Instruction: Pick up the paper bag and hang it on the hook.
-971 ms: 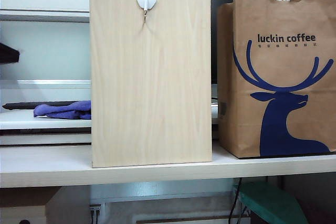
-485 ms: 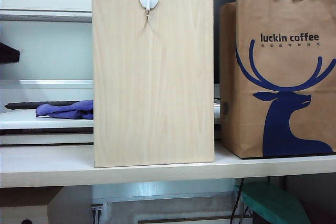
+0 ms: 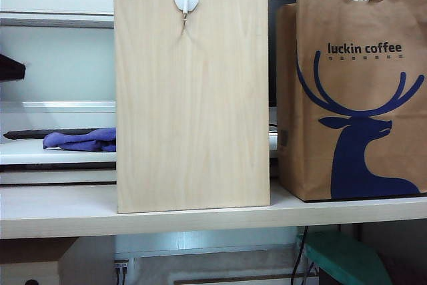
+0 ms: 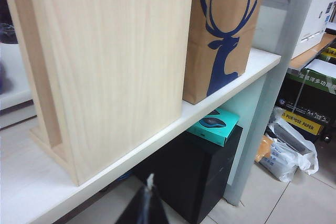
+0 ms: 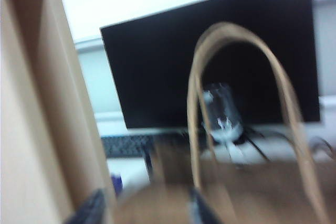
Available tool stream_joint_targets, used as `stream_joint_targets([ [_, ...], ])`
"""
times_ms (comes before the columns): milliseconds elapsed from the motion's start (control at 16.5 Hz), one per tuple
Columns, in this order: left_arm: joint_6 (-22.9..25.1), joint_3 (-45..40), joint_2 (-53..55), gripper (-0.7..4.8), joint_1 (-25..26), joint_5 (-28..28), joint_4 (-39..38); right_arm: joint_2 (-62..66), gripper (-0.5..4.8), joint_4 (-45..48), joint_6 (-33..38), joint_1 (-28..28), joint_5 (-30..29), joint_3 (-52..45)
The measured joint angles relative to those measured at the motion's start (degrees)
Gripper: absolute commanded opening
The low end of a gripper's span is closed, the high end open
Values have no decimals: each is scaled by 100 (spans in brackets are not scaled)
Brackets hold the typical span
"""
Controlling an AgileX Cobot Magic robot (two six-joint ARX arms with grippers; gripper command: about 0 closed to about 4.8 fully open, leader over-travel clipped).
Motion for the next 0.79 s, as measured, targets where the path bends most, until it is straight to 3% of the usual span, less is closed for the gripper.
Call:
stream_joint_targets([
  [182,-2,0,0,-5,2,0,2,612,213,74,-437,284,63,651],
  [303,-2,0,0,-5,24,-22,2,1134,224,-157,-940,570,835,1078],
  [485,0,0,0,-5,24,-22,2,1196,224,-396,-1141,734,1620,1102],
  [789,0,0,0,-6,24,-20,0,1585,223,-551,-1233,717,1775,1104],
])
